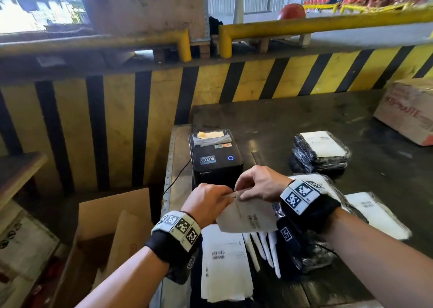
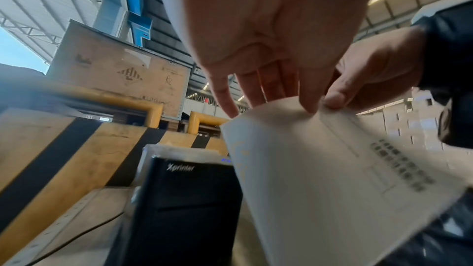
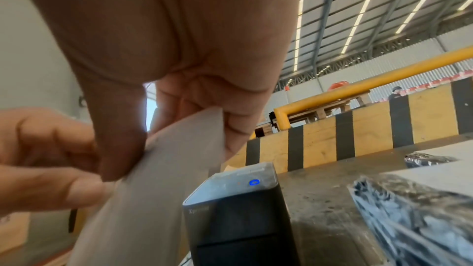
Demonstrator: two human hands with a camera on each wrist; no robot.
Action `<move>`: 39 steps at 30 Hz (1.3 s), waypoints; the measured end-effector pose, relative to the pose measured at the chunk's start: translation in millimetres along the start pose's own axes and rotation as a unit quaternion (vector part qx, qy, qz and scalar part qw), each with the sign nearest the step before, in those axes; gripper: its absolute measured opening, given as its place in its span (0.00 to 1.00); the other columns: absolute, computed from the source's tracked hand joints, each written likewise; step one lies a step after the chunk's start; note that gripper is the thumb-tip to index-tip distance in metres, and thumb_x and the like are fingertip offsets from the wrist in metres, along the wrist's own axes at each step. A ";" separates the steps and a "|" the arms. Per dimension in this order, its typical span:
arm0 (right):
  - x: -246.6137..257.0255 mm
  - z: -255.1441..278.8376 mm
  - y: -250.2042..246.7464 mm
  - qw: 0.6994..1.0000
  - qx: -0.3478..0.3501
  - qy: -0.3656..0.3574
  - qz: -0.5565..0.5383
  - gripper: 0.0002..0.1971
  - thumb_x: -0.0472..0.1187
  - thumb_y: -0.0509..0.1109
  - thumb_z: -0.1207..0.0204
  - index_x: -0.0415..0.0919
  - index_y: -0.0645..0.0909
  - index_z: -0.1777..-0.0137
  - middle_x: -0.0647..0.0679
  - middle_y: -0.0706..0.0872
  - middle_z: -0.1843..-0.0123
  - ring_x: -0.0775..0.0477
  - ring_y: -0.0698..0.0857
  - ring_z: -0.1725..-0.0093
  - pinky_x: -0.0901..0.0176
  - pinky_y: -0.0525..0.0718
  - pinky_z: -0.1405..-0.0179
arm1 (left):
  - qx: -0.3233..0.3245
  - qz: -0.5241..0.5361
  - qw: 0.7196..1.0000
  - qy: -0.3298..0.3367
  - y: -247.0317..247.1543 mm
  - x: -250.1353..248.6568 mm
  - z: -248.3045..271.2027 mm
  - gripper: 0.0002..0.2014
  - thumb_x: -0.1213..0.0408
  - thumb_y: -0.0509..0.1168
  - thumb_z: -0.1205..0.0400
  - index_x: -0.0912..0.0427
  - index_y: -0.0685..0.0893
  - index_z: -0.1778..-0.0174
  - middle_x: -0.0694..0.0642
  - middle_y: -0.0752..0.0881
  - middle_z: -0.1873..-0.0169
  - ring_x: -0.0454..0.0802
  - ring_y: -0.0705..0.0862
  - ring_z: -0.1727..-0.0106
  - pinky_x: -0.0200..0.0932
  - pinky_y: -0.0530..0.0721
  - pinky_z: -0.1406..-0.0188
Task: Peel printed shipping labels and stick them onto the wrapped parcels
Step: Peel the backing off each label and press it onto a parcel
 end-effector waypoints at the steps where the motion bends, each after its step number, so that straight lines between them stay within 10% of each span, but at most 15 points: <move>1: -1.0 2.5 -7.1 1.000 -0.013 -0.005 -0.022 0.09 0.39 0.78 0.32 0.47 0.87 0.52 0.50 0.89 0.52 0.55 0.85 0.53 0.68 0.80 0.52 | -0.004 0.005 1.000 0.003 -4.5 -2.7 -2.1 0.10 0.55 0.65 0.18 0.52 0.89 0.46 0.50 0.91 0.55 0.45 0.87 0.57 0.35 0.83 0.57; 4: -15.3 11.0 -28.9 0.994 -0.047 0.009 -0.094 0.11 0.36 0.79 0.33 0.42 0.85 0.51 0.46 0.90 0.50 0.48 0.88 0.49 0.54 0.84 0.44 | -0.027 0.038 0.999 0.001 -23.4 -4.9 -9.1 0.09 0.59 0.66 0.18 0.54 0.90 0.49 0.46 0.90 0.55 0.39 0.85 0.60 0.22 0.78 0.62; 7: -26.3 17.8 -46.2 0.991 -0.069 0.022 -0.109 0.09 0.35 0.79 0.32 0.33 0.86 0.54 0.39 0.91 0.51 0.46 0.88 0.53 0.47 0.85 0.44 | -0.026 0.083 0.996 -0.032 -38.1 -3.0 -20.4 0.08 0.58 0.67 0.19 0.53 0.90 0.49 0.46 0.90 0.52 0.39 0.87 0.56 0.31 0.85 0.54; 22: -1.2 51.5 -98.7 0.975 -0.129 -0.054 -0.175 0.05 0.37 0.72 0.24 0.35 0.88 0.54 0.51 0.90 0.67 0.57 0.86 0.67 0.69 0.82 0.65 | -0.065 0.288 0.954 -0.040 -97.8 -28.9 -57.6 0.10 0.67 0.70 0.22 0.47 0.83 0.49 0.50 0.91 0.62 0.50 0.90 0.54 0.54 0.89 0.49; 39: 19.5 64.7 -102.1 0.975 -0.103 -0.101 -0.167 0.07 0.31 0.66 0.22 0.38 0.85 0.57 0.49 0.89 0.68 0.54 0.86 0.66 0.65 0.84 0.61 | -0.081 0.341 0.935 -0.051 -113.8 -32.9 -52.6 0.10 0.69 0.66 0.19 0.49 0.83 0.48 0.45 0.90 0.64 0.40 0.90 0.59 0.36 0.87 0.60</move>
Point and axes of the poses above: each hand's wrist, its own z-axis away from the middle knuckle, its own y-axis out of the palm, x = y × z, the point moved 6 cm from there along -z, towards the middle knuckle
